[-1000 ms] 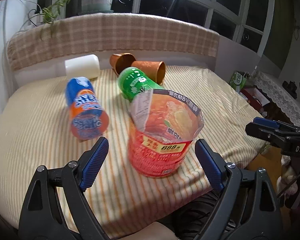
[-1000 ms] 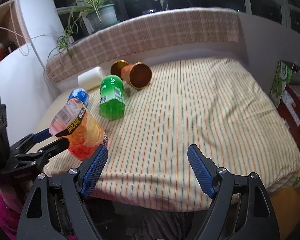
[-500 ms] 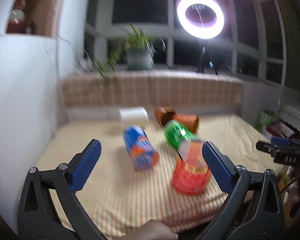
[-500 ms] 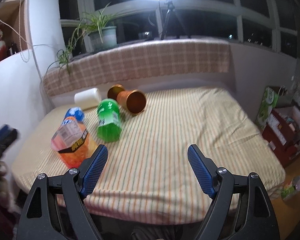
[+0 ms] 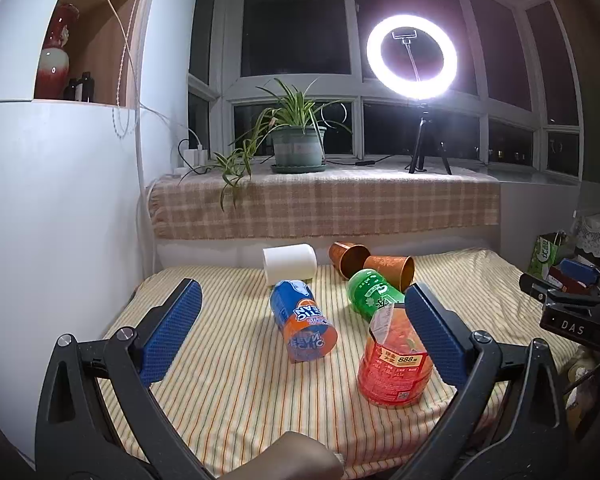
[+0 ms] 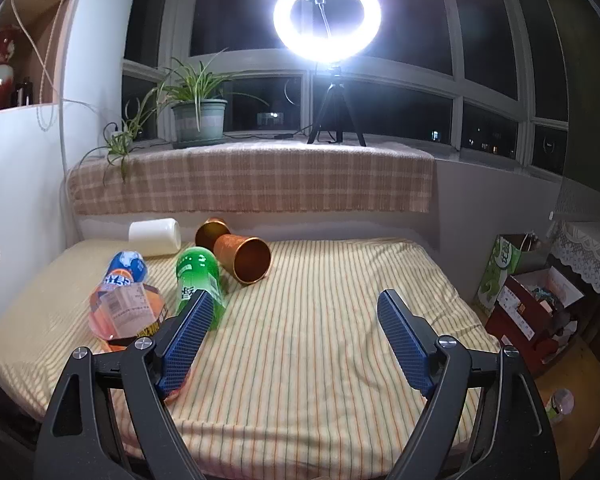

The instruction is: Flip cup upright

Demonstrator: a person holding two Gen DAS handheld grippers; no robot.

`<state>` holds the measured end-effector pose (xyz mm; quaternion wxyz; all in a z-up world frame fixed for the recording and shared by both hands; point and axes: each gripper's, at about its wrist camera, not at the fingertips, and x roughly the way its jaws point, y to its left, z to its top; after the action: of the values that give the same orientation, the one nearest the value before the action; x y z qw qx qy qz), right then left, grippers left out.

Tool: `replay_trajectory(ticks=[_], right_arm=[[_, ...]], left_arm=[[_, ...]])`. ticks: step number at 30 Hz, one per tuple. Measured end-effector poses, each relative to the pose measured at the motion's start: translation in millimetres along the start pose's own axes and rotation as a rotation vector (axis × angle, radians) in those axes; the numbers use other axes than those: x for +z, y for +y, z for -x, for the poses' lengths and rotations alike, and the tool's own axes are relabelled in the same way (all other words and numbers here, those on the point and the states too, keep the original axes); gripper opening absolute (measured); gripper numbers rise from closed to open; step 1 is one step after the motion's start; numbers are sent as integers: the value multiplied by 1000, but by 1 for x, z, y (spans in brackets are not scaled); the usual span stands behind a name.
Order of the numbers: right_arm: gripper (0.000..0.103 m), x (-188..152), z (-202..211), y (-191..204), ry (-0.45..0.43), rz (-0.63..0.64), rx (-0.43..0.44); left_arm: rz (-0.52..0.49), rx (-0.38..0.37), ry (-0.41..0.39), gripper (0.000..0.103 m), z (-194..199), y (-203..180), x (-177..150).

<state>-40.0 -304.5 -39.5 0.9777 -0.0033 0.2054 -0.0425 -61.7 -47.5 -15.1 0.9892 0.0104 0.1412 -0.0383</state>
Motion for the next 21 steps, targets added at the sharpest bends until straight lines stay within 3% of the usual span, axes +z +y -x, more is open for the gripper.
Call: replay_trajectory(ticks=[21], right_arm=[[84,7,4,1,-36,-8,-3]], left_arm=[[-10,30,-3,103,-4,2,2]])
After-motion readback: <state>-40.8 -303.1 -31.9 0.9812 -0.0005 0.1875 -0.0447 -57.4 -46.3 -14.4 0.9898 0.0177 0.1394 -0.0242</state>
